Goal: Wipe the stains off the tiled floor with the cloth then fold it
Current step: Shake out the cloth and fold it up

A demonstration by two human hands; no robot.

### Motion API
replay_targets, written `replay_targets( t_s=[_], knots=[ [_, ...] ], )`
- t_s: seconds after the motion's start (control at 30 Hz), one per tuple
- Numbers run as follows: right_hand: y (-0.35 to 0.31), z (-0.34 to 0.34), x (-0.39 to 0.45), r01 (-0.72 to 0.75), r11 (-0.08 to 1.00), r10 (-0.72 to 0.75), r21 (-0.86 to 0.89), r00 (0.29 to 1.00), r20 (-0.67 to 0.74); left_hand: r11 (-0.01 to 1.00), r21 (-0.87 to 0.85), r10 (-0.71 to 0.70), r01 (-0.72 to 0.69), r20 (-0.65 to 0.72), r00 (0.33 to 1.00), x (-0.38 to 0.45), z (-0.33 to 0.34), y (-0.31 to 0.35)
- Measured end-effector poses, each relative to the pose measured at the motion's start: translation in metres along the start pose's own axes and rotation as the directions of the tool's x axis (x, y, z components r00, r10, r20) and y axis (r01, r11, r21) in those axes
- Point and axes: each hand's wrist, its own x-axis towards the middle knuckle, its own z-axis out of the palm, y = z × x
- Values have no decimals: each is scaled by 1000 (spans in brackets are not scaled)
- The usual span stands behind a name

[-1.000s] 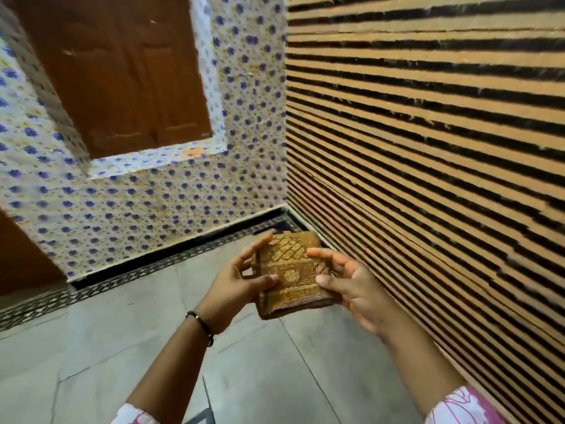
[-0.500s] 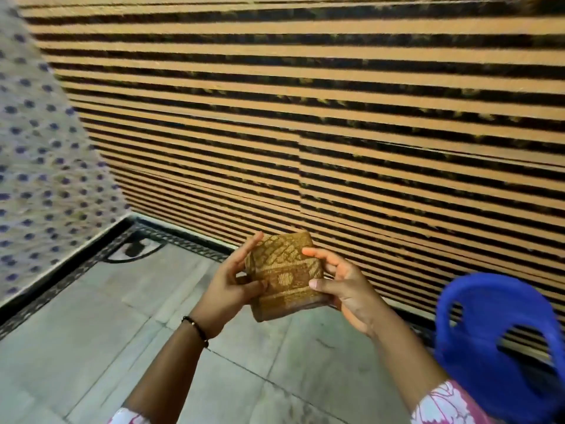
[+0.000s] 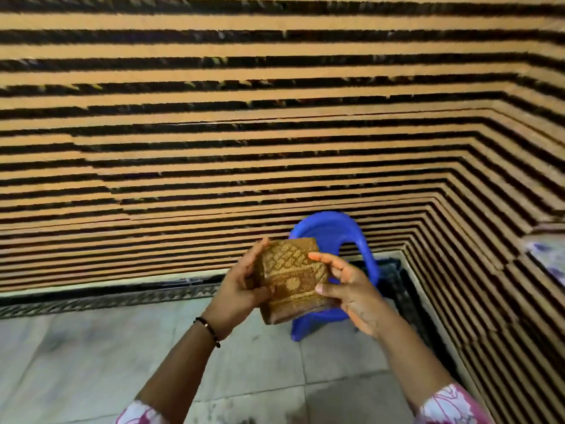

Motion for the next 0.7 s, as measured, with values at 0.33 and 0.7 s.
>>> replay_targets(
  t_s=[0.33, 0.7],
  knots=[
    [7, -116, 47, -75, 997, 80, 35, 982, -169, 992, 111, -70, 56, 124, 990, 120, 68, -48],
    [41, -229, 177, -256, 953, 218, -165, 952, -216, 938, 295, -225, 182, 120, 967, 262, 111, -130]
  ],
)
